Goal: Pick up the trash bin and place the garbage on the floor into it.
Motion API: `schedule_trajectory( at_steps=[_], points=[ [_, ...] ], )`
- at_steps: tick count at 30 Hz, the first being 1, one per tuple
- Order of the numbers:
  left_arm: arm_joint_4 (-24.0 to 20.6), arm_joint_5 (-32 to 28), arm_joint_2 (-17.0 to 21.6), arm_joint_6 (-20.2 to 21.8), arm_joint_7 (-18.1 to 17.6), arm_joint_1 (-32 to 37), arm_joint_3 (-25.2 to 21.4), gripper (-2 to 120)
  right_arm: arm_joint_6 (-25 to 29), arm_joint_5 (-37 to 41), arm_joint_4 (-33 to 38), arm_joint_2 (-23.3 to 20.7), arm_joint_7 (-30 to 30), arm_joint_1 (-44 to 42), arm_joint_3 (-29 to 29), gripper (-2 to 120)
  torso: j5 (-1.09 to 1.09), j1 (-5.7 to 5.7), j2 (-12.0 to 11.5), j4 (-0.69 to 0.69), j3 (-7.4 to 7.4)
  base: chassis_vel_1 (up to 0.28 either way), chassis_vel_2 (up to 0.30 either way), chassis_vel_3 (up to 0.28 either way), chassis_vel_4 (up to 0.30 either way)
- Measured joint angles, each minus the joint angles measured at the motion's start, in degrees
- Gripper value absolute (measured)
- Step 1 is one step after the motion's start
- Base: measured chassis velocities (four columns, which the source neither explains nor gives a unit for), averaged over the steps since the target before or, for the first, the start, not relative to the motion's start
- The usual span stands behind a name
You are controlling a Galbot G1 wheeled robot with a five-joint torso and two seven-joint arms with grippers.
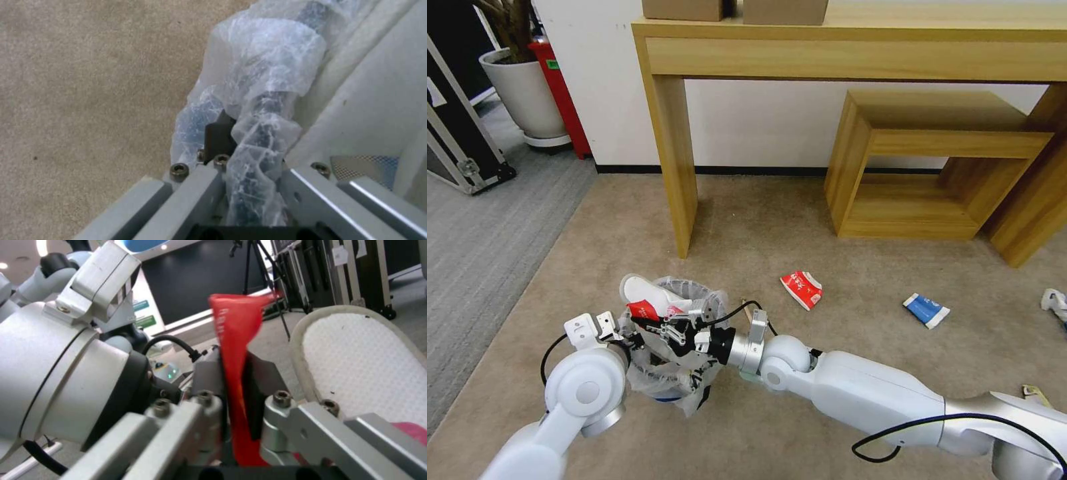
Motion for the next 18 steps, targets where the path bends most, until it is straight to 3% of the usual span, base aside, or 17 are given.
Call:
schedule_trajectory(
  at_steps=[7,11,15,18],
  points=[
    [0.8,0.2,-0.2,0.0,-0.1,-0.8,1.0,0,-0.2,0.2,-0.3,0.3,-0.1,0.6,-0.1,39,0.00,0.00,0.0,0.00,0.00,0.000,0.000,0.000,0.000],
    [1.1,0.5,-0.2,0.0,-0.1,-0.9,1.5,0,0.0,0.2,-0.4,0.2,0.5,1.1,0.0,60,0.00,0.00,0.0,0.00,0.00,0.000,0.000,0.000,0.000],
    [1.1,0.6,-0.1,0.0,-0.1,-0.8,1.5,0,0.1,0.2,-0.4,0.1,0.9,1.4,0.0,70,0.00,0.00,0.0,0.00,0.00,0.000,0.000,0.000,0.000],
    [1.1,0.6,0.0,0.0,-0.1,-0.8,1.3,0,0.3,0.3,-0.4,0.1,1.6,1.8,0.4,85,0.00,0.00,0.0,0.00,0.00,0.000,0.000,0.000,0.000]
  ],
)
